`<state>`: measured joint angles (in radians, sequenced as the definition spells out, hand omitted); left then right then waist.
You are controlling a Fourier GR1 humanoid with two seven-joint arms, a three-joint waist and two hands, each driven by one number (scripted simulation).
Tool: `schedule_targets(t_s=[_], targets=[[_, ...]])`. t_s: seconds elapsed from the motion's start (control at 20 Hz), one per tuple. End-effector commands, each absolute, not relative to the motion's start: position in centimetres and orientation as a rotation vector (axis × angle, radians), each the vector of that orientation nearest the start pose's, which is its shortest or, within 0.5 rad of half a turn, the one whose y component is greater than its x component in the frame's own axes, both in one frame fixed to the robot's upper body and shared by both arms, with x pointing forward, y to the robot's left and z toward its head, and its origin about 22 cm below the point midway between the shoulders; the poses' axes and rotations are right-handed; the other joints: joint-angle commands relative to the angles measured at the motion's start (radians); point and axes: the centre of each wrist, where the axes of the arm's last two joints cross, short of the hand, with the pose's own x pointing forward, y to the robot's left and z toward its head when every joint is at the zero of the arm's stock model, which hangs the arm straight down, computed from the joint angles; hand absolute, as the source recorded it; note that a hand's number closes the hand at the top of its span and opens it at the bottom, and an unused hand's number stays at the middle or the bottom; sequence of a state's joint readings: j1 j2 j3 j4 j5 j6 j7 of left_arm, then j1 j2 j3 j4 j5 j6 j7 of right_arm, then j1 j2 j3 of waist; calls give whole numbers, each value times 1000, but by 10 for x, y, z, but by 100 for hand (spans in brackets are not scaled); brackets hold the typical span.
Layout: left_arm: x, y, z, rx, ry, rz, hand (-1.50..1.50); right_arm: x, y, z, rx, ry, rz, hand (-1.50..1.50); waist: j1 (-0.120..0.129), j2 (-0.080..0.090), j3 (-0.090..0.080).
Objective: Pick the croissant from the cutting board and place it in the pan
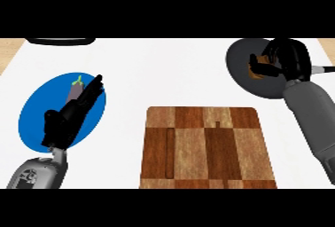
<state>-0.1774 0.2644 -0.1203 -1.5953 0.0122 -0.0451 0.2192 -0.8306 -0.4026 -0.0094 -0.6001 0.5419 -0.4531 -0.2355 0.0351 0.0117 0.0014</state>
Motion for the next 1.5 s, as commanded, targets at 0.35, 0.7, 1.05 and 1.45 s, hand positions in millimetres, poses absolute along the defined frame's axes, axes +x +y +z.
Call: schedule_targets(t_s=[0.35,0.7,1.05,1.45], targets=[[277,237,51,44,-1527,-397,0,420,-339,49,-1013,-1316,603,-150,30,15,-1],[271,223,47,19,-1539,-430,0,429,-331,61,-881,-1384,550,-150,62,27,3],[281,224,64,30,-1554,-427,0,433,-341,80,-686,-1649,180,-150,61,32,8],[280,235,64,55,-1540,-412,0,402,-404,68,-413,-1704,37,-150,35,21,6]])
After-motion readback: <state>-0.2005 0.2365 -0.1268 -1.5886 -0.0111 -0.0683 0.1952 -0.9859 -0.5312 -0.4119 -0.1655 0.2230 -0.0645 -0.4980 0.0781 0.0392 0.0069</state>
